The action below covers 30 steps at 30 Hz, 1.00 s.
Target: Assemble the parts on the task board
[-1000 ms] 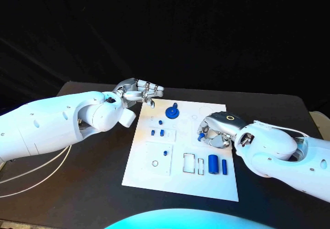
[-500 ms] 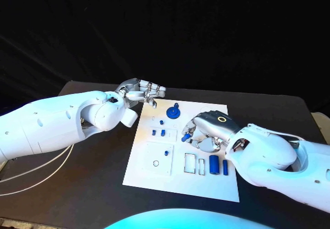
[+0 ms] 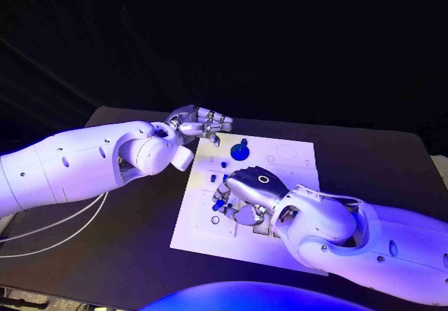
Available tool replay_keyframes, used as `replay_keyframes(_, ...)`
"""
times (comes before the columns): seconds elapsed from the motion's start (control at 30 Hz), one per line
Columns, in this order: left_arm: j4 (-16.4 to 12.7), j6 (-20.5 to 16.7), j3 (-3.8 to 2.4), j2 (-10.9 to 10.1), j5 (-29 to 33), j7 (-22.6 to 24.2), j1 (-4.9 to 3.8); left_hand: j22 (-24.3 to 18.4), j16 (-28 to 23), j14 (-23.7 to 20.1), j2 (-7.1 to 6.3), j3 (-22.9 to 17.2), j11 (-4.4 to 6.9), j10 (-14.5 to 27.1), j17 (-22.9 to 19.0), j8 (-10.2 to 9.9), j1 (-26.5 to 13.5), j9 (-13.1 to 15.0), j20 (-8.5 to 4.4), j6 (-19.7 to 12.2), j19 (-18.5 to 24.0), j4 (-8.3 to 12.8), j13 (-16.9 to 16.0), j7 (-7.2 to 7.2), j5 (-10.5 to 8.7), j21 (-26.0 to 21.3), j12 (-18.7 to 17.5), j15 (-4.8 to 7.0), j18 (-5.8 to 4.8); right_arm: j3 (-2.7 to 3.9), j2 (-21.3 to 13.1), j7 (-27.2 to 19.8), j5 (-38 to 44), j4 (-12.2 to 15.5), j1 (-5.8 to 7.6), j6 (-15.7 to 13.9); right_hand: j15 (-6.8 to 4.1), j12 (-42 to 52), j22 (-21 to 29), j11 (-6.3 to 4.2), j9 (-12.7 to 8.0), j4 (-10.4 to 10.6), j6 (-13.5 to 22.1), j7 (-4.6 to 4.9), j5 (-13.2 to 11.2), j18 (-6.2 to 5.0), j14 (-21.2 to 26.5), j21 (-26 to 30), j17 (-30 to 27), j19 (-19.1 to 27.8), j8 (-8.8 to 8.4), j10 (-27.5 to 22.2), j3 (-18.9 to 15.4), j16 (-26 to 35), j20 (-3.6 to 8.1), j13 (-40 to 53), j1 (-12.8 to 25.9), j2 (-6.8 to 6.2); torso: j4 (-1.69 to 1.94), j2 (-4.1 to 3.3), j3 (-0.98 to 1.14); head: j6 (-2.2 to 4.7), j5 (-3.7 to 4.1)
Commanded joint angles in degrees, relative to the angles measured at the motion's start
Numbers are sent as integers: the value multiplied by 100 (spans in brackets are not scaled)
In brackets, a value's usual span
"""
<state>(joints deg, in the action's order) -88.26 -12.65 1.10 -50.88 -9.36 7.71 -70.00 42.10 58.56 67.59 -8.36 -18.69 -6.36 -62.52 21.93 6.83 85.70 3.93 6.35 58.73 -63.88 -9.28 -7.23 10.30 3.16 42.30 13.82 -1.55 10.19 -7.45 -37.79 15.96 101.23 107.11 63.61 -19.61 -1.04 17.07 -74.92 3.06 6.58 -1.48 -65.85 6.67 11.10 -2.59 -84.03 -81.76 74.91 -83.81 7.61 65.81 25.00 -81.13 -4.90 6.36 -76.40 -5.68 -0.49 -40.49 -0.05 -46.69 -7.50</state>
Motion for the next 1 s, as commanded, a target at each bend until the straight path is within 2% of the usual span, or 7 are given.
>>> replay_keyframes(0.03, -6, 103, -3, 15, -16, 4, 0, -10, -24, -27, 22, -2, 1, 55, -9, 19, 6, 0, 21, -36, -11, 32, -5, 23, -11, -32, 19, -7, 38, -8, 101, -143, 12, -120, -66, 70, -39, 14, -1181, -4, 12, 8, -31, 16, 23, 82, -328, 4, 172, -362, 17, 50, 24, -21, 40, 5, 13, 13, -3, 1, 3, -13, -53)
replay_keyframes(0.3, -4, 105, -2, 20, -17, -3, 1, -10, -24, -27, 22, -2, 1, 55, -9, 19, 6, 0, 21, -36, -11, 32, -5, 23, -11, -32, 19, -7, 38, -36, 310, -189, -41, -410, -189, 181, -39, 11, -1182, -3, 13, 7, -28, 18, 29, 82, -328, 4, 174, -363, 15, 49, 26, -23, 40, 4, 12, 14, -10, 2, 7, -24, -89)
replay_keyframes(0.57, -2, 116, -2, 25, -18, -19, 1, -10, -24, -27, 22, -2, 1, 55, -9, 19, 6, 0, 21, -36, -11, 32, -5, 23, -11, -32, 19, -7, 38, -45, 337, -189, -81, -486, -278, 286, -38, 9, -1181, -1, 14, 8, -25, 20, 34, 81, -328, 7, 175, -362, 13, 48, 27, -24, 41, 3, 13, 15, -8, 0, 6, -48, -110)
replay_keyframes(1.0, 0, 127, -2, 20, 16, -36, 1, -17, -24, -27, 30, -1, 0, 65, -11, 23, 5, 0, 21, -40, -17, 35, -8, 25, -11, -38, 33, -8, 38, -50, 327, -126, -52, -550, -307, 473, -37, 5, -1185, 1, 15, 10, -20, 24, 39, 84, -327, -2, 171, -365, 11, 46, 27, -21, 42, 2, 19, 15, -4, 0, 4, -86, -119)
